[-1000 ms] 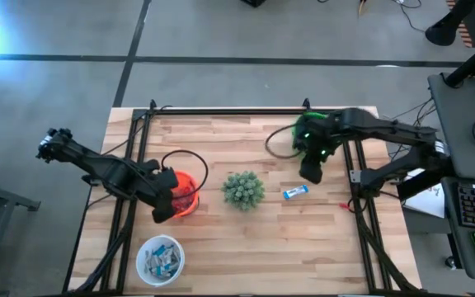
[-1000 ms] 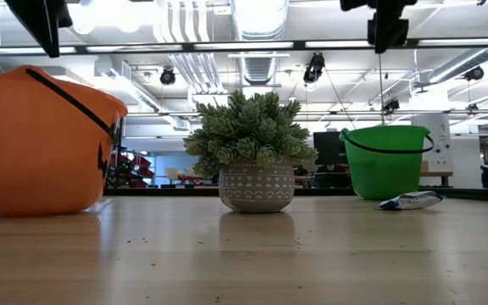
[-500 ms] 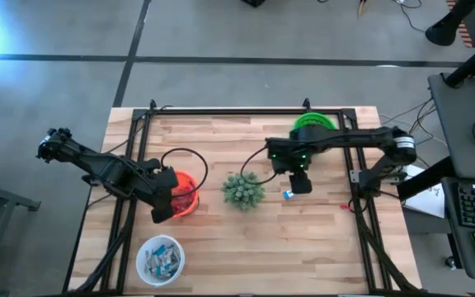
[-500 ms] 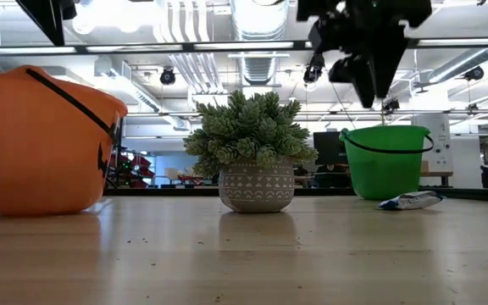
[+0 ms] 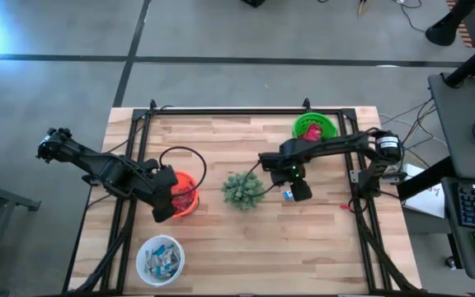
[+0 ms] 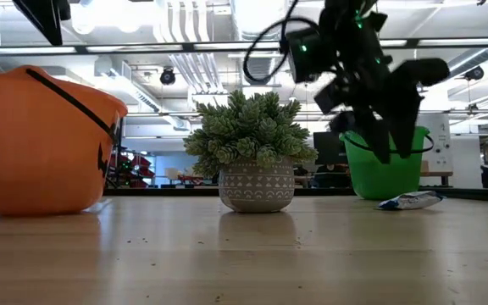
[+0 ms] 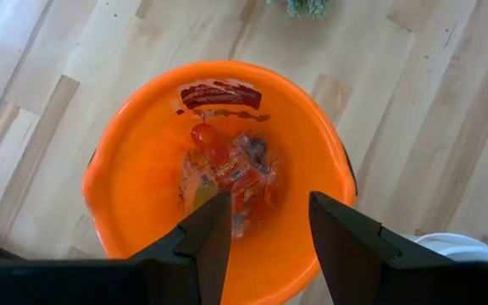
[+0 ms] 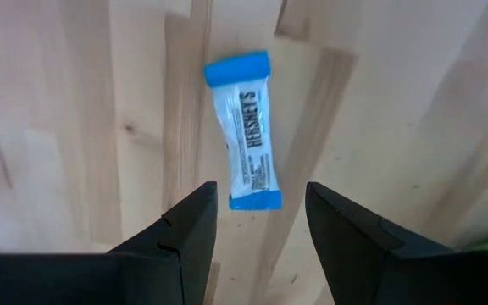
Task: Sort candy
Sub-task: Put the white chocolate into the white bucket
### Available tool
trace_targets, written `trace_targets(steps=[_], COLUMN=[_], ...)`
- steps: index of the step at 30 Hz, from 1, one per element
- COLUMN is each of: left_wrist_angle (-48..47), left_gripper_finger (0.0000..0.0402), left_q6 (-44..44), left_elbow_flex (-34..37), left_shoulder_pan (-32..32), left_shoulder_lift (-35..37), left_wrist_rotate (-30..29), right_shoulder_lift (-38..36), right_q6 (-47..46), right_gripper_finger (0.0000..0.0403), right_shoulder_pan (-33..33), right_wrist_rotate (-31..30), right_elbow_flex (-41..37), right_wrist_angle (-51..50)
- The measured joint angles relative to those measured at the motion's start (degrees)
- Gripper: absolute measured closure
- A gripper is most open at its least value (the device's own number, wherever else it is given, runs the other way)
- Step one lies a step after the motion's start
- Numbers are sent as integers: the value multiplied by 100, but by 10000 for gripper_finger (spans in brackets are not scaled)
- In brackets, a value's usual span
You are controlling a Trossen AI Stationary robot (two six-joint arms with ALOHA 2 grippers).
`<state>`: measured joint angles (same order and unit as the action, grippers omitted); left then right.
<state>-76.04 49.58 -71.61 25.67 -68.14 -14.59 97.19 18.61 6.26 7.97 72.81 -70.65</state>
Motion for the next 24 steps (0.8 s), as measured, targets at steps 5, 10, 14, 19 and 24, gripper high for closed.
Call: trace_targets(steps=[5, 10, 14, 19, 24], left_wrist_angle=[3, 6, 7, 7, 12], left_gripper_finger=[261, 261, 261, 261, 261], left_q6=[33, 49, 54, 70, 94], left_elbow_flex=[2, 4, 4, 7, 7], left_shoulder_pan=[-2, 1, 1, 1, 0], left_shoulder_lift=[4, 4, 4, 4, 4], left_wrist_rotate=[4, 12, 13, 14, 13], right_shoulder_lift=[-44, -115, -118, -118, -118], right_q6=[-108, -306, -368, -515, -753], right_gripper_finger=[232, 232, 232, 232, 237], right_shoulder_pan=[0, 0, 0, 0, 0], right_wrist_rotate=[3, 16, 78, 303, 260], right_elbow_flex=[-564, -1034, -1192, -1356, -1543], right_wrist_angle=[451, 934, 1024, 1347, 1753])
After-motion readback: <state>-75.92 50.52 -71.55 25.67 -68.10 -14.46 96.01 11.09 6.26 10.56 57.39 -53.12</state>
